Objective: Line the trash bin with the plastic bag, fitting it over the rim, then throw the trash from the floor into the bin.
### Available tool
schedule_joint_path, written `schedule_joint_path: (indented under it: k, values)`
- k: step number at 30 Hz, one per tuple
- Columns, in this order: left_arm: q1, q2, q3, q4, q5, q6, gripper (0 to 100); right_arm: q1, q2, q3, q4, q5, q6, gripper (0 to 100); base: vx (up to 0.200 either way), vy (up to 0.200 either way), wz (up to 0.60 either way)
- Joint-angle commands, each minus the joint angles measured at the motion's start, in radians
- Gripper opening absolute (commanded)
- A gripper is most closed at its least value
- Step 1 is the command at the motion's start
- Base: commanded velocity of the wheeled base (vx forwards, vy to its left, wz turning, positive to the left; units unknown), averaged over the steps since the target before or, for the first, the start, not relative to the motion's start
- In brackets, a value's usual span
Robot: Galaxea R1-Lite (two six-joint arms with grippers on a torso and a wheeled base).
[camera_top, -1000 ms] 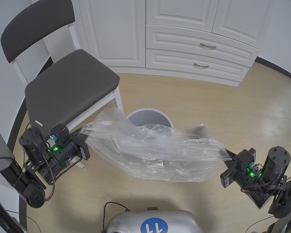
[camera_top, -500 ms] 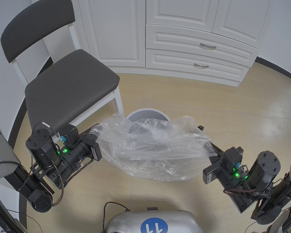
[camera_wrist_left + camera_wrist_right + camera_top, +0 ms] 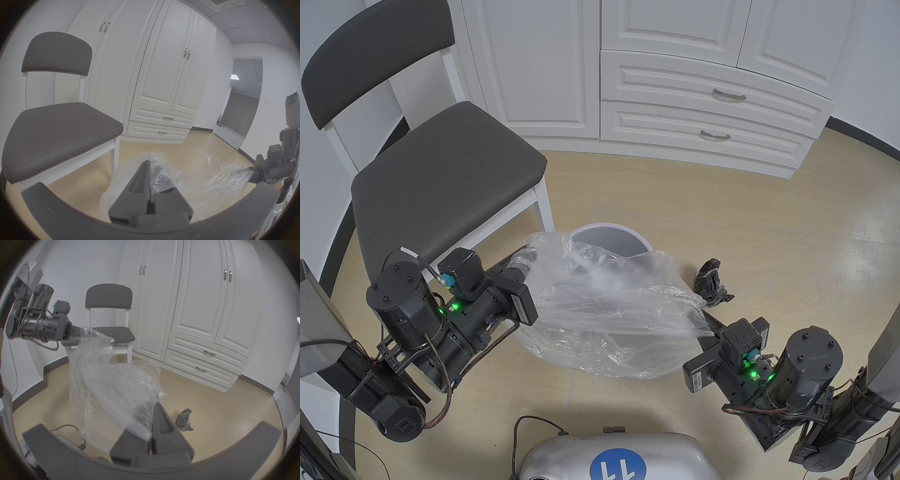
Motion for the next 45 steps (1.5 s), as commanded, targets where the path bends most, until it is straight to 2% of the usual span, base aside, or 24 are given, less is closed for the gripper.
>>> schedule_joint_path:
  k: [1,10,23,32,37,42,43,44,45]
  values:
    - [-0.017,0.020,-0.003,0.000,0.001,-0.004,0,0.010,0.027,-0.021,-0.018,-0.004,0.006,0,0.000,0.000,0.00]
    - [-0.073,0.038,-0.022,-0.001,0.048,-0.035,0,0.038,0.063,-0.056,-0.018,-0.030,0.034,0,0.000,0.000,0.00]
    - [-0.172,0.058,-0.008,-0.001,0.051,-0.104,0,0.059,0.087,-0.015,-0.018,-0.030,0.030,0,0.000,0.000,0.00]
    - [-0.174,0.078,-0.009,-0.001,0.051,-0.107,0,0.055,0.092,-0.037,-0.018,-0.030,0.035,0,0.000,0.000,0.00]
    - [-0.154,0.112,-0.054,0.000,0.050,-0.108,0,0.027,0.041,-0.095,-0.018,-0.035,0.095,0,0.000,0.000,0.00]
    - [-0.140,0.111,-0.100,0.000,0.050,-0.111,0,-0.005,-0.028,-0.190,0.161,-0.032,0.190,0,0.000,0.000,0.00]
    - [-0.132,0.103,-0.128,0.002,0.050,-0.110,0,-0.015,-0.077,-0.256,0.330,-0.012,0.262,0,0.000,0.000,0.00]
    - [-0.132,0.103,-0.128,0.002,0.050,-0.110,0,-0.015,-0.077,-0.256,0.330,-0.012,0.262,0,0.000,0.000,0.00]
    - [-0.129,0.101,-0.158,0.006,0.048,-0.108,0,-0.016,-0.138,-0.356,0.563,0.039,0.354,0,0.000,0.000,0.00]
